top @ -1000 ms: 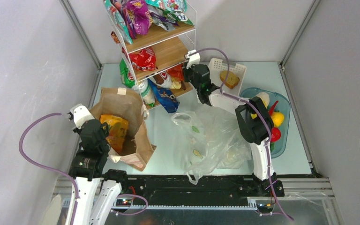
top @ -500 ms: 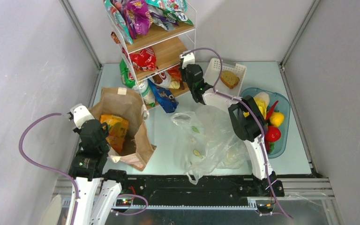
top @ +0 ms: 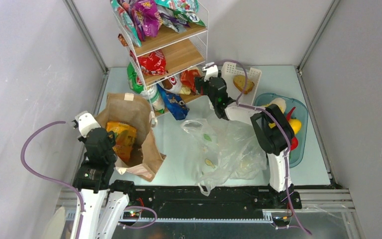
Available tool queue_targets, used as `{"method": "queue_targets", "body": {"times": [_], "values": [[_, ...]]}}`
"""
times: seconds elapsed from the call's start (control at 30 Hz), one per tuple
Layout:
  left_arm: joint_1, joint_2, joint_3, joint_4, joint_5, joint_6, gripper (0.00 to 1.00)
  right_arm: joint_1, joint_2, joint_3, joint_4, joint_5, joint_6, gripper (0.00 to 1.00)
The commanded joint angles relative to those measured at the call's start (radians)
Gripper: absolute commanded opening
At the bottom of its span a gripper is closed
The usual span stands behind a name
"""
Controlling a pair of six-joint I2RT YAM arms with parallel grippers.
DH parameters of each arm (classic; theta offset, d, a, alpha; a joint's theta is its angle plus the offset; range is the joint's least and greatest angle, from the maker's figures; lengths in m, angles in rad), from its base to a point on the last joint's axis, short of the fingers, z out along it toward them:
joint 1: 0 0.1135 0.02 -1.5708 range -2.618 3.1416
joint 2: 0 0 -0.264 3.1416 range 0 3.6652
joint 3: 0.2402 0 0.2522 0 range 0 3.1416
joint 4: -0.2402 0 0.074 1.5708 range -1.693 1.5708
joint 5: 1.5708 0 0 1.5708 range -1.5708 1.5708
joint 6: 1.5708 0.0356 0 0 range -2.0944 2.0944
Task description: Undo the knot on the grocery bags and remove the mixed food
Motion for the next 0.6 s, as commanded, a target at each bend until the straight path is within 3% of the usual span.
{"method": "queue_targets", "body": {"times": [0.0, 0.17, 0.57], "values": [[0.007, -0.021, 0.009, 0.095, 0.030, -0.011, 0.00, -0.019, -0.104, -0.066, 0.067, 0.006, 0.018, 0.84], [0.007, -0.026, 0.007, 0.094, 0.039, -0.012, 0.00, -0.020, -0.189, -0.160, 0.052, -0.018, 0.054, 0.98], [0.008, -0.030, 0.008, 0.096, 0.055, -0.014, 0.00, -0.033, -0.436, -0.404, -0.014, -0.326, 0.162, 0.99]]}}
